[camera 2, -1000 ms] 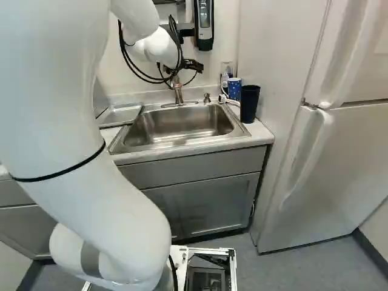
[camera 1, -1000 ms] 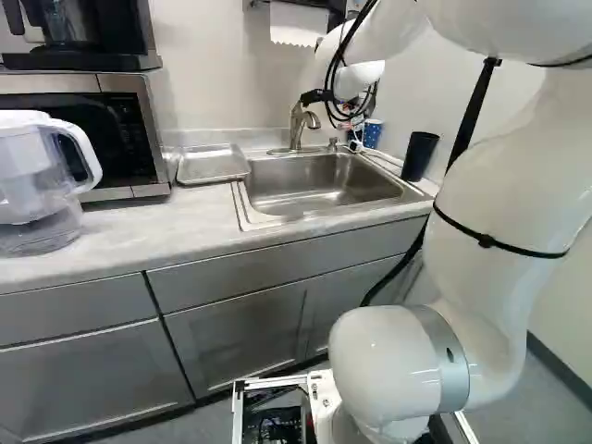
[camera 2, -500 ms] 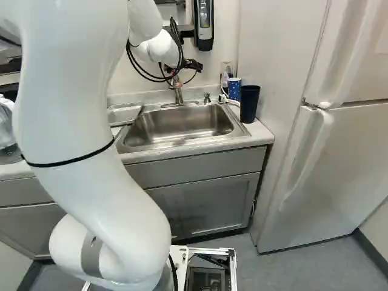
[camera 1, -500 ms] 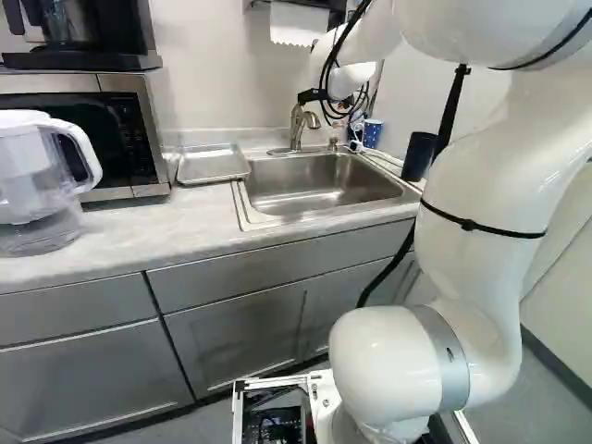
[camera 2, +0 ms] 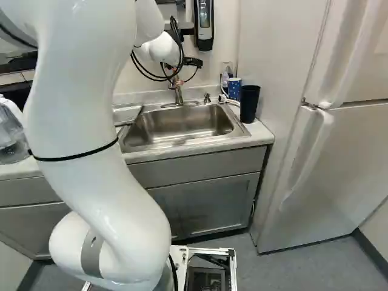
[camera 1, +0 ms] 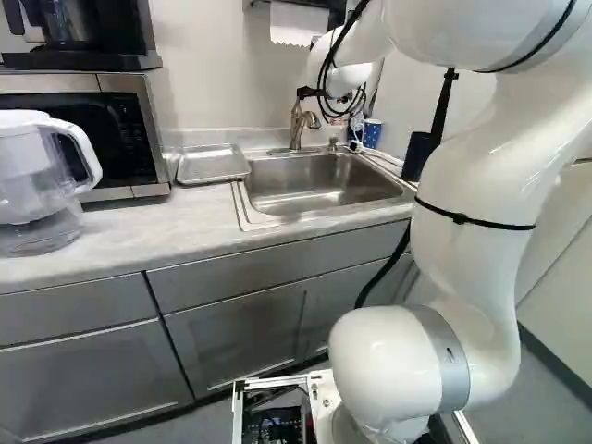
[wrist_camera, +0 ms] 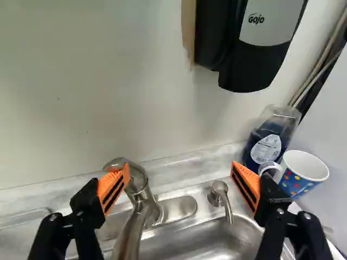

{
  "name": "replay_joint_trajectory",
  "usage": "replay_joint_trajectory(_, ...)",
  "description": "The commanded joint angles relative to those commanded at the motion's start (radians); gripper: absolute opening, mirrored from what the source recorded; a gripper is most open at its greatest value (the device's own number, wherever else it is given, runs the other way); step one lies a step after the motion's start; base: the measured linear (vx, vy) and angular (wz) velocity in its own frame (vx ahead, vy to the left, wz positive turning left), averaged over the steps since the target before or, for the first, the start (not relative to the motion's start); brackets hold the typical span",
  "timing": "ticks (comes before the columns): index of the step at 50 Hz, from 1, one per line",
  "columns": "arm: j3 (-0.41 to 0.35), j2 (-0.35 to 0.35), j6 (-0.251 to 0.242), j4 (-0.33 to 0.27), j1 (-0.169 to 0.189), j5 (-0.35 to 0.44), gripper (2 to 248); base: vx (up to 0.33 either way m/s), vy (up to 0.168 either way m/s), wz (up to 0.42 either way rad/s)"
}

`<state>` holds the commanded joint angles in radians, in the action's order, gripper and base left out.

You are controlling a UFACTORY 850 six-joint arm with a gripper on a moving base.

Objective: Rinse the cup and place it in the tray

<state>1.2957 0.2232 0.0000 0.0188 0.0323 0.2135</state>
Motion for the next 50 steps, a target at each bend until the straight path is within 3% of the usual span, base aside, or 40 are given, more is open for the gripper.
replay_joint_trajectory(25,0.027,0.024,0.0,0.0,-0.003,0.028,247,0.0,0.0,0.0)
replay_joint_trajectory(50,-0.075,-0.068,0.0,0.0,0.033,0.028,247,0.0,0.0,0.0)
